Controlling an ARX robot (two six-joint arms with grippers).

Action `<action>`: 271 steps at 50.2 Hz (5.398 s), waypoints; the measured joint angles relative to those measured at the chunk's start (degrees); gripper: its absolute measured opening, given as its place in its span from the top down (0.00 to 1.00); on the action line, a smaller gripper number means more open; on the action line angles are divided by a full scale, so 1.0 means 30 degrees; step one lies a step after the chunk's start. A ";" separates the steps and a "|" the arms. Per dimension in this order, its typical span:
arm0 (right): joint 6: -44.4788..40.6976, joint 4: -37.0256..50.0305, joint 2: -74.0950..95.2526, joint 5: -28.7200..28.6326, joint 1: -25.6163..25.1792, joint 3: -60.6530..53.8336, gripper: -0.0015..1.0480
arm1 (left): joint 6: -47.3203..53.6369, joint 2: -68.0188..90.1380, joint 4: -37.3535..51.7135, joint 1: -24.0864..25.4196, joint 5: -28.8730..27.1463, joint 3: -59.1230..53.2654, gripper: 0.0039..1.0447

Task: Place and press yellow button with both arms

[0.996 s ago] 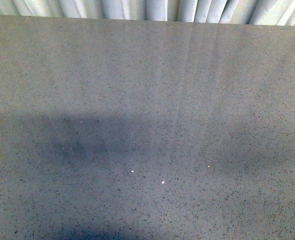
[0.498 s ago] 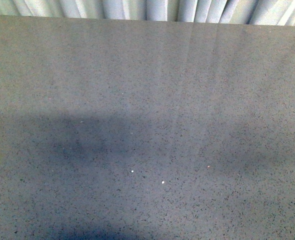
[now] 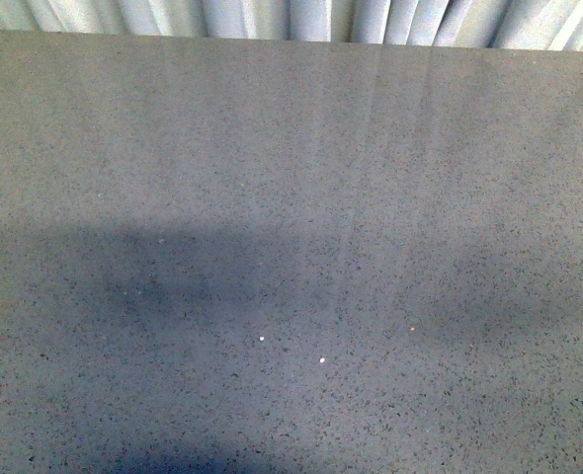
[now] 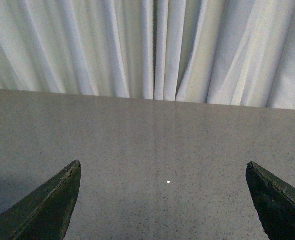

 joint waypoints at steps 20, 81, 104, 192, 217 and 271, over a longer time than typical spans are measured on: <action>0.0000 0.0000 0.0000 0.0000 0.0000 0.0000 0.09 | 0.0211 0.0219 0.0233 -0.0379 -0.0124 -0.0102 0.67; 0.0000 0.0000 0.0000 0.0000 0.0000 0.0000 0.09 | -0.4809 -0.0546 -0.0933 -1.6211 -0.6346 0.4065 0.67; 0.0000 0.0000 0.0000 0.0000 0.0000 0.0000 0.09 | -0.5362 0.4969 0.1807 -1.7945 -0.7380 0.4998 0.67; 0.0000 0.0000 0.0000 0.0000 0.0000 0.0000 0.09 | -0.3606 -1.8032 -0.1829 -0.9814 -0.5989 -0.4175 0.99; -0.2637 -0.0510 1.2626 -0.2390 -0.1574 0.5690 0.09 | -0.3599 -2.3788 -0.7147 -0.9806 -0.5989 -0.4189 0.99; 0.0051 0.2878 3.7871 -0.1268 1.1045 2.3015 0.93 | -0.3577 -3.0979 -1.4651 -0.9777 -0.5982 -0.4189 0.99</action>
